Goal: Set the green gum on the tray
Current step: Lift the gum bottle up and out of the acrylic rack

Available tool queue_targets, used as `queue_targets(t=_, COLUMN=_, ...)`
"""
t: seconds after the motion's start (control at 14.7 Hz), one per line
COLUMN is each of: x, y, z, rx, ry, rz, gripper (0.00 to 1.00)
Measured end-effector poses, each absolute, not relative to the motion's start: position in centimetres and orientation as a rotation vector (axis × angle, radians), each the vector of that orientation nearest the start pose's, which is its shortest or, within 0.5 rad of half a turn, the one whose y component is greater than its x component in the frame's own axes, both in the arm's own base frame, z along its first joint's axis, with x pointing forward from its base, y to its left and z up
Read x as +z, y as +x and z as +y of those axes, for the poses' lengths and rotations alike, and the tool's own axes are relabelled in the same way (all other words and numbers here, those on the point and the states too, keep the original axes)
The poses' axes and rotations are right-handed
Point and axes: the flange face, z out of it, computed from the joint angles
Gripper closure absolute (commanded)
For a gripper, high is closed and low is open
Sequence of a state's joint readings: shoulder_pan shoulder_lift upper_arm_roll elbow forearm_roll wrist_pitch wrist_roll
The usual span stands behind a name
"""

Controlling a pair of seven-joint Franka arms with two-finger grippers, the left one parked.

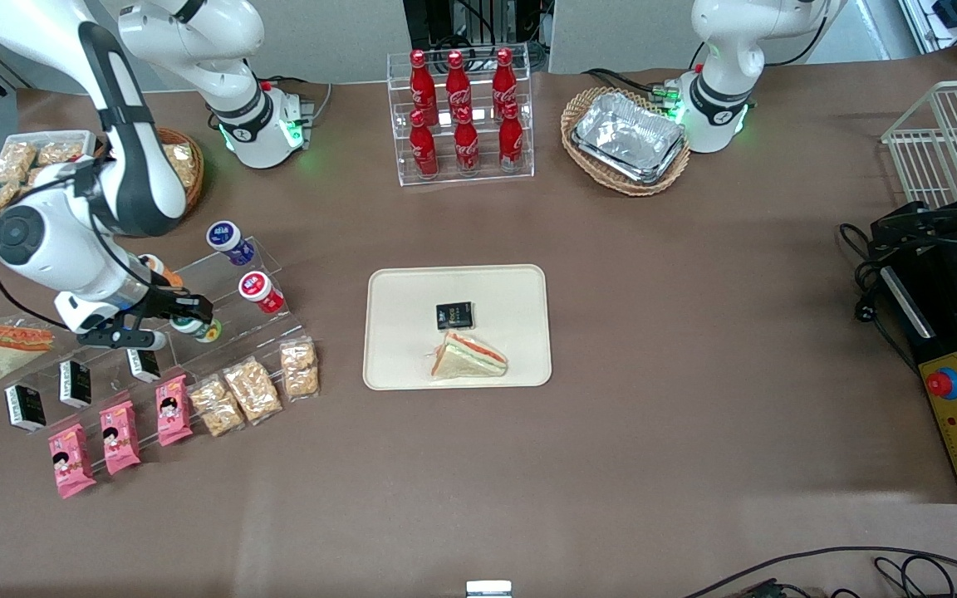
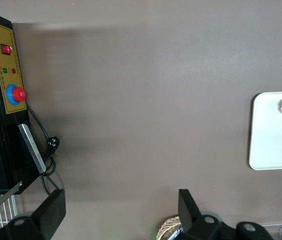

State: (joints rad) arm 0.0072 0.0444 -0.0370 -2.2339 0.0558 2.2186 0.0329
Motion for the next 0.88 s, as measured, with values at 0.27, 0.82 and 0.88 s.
queue_targets(t=0.27, x=42.0, y=54.2, z=-1.2, rx=0.188, ry=-3.084, rz=0.133, gripper=0.48)
queue_targets(t=0.82, x=55.7, y=54.6, z=0.1, rx=0.285, ry=-3.047, rz=0.123, gripper=0.48)
queue_targets(t=0.88, x=56.2, y=54.5, z=1.3, rx=0.298, ry=-3.028, rz=0.137, gripper=0.48)
